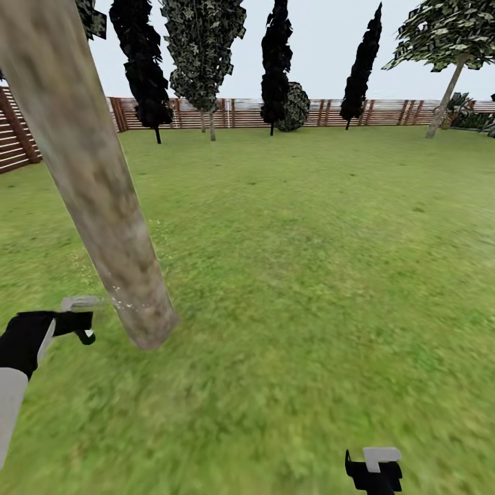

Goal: In the garden, pick up the pesticide atomizer on the floor and spray pesticide onto both trees until each tree trunk is fully covered.

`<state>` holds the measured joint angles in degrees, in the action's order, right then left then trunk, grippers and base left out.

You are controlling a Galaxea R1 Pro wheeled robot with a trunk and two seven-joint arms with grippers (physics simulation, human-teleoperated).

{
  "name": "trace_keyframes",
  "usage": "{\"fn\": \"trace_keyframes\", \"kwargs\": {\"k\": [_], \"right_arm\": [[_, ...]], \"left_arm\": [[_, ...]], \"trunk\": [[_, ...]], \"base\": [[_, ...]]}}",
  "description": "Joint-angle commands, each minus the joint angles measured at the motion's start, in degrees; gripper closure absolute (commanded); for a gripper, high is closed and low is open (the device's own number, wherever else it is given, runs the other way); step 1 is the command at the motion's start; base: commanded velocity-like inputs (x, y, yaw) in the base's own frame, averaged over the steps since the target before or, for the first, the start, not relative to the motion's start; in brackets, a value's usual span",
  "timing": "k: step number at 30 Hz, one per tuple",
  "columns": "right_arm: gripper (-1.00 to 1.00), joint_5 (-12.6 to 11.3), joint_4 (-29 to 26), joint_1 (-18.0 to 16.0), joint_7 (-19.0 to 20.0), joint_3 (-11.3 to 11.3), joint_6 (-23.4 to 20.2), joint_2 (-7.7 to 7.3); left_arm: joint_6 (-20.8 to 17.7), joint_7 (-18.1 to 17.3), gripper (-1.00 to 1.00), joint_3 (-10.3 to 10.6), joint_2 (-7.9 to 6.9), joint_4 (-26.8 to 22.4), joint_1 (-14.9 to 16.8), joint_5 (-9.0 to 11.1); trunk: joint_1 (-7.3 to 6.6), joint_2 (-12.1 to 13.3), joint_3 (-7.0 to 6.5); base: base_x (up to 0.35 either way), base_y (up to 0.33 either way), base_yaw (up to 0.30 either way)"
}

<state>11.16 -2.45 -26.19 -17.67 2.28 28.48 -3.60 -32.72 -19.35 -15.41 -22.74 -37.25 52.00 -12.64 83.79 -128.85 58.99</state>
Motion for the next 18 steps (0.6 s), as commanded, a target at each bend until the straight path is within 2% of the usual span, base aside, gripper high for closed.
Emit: {"fn": "trace_keyframes", "kwargs": {"k": [1, 3, 5, 7, 12, 15, 18], "right_arm": [[-1.00, 0.0, 0.0, 0.0, 0.0, 0.0, 0.0, 0.00], [-1.00, 0.0, 0.0, 0.0, 0.0, 0.0, 0.0, 0.00], [-1.00, 0.0, 0.0, 0.0, 0.0, 0.0, 0.0, 0.00], [-1.00, 0.0, 0.0, 0.0, 0.0, 0.0, 0.0, 0.00], [-1.00, 0.0, 0.0, 0.0, 0.0, 0.0, 0.0, 0.00], [-1.00, 0.0, 0.0, 0.0, 0.0, 0.0, 0.0, 0.00], [-1.00, 0.0, 0.0, 0.0, 0.0, 0.0, 0.0, 0.00]], "left_arm": [[-0.1, -4.5, 1.00, 1.6, -0.32, -0.1, 0.2, -1.2], [-0.3, -6.0, 1.00, 4.5, -0.24, -0.1, 0.4, -2.4], [-0.4, -6.5, 1.00, 5.7, -0.40, -0.2, 0.5, -2.8], [-0.4, -6.7, 1.00, 5.9, -0.47, -0.2, 0.5, -2.8], [0.0, -6.6, 1.00, 5.9, -0.32, -0.2, 0.3, -2.8], [0.0, -6.6, 1.00, 5.7, -0.51, -0.3, 0.5, -2.9], [-0.4, -6.6, 1.00, 5.5, -1.81, -2.5, 0.4, -3.1]], "trunk": [[0.00, 0.0, 0.00], [0.00, 0.0, 0.00], [0.00, 0.0, 0.00], [0.00, 0.0, 0.00], [0.00, 0.0, 0.00], [0.00, 0.0, 0.00], [0.00, 0.0, 0.00]], "base": [[0.000, 0.000, 0.000], [0.000, 0.000, 0.000], [0.000, 0.000, 0.000], [0.049, 0.000, 0.000], [0.278, 0.000, 0.000], [0.074, 0.000, 0.000], [0.006, 0.000, 0.075]]}}
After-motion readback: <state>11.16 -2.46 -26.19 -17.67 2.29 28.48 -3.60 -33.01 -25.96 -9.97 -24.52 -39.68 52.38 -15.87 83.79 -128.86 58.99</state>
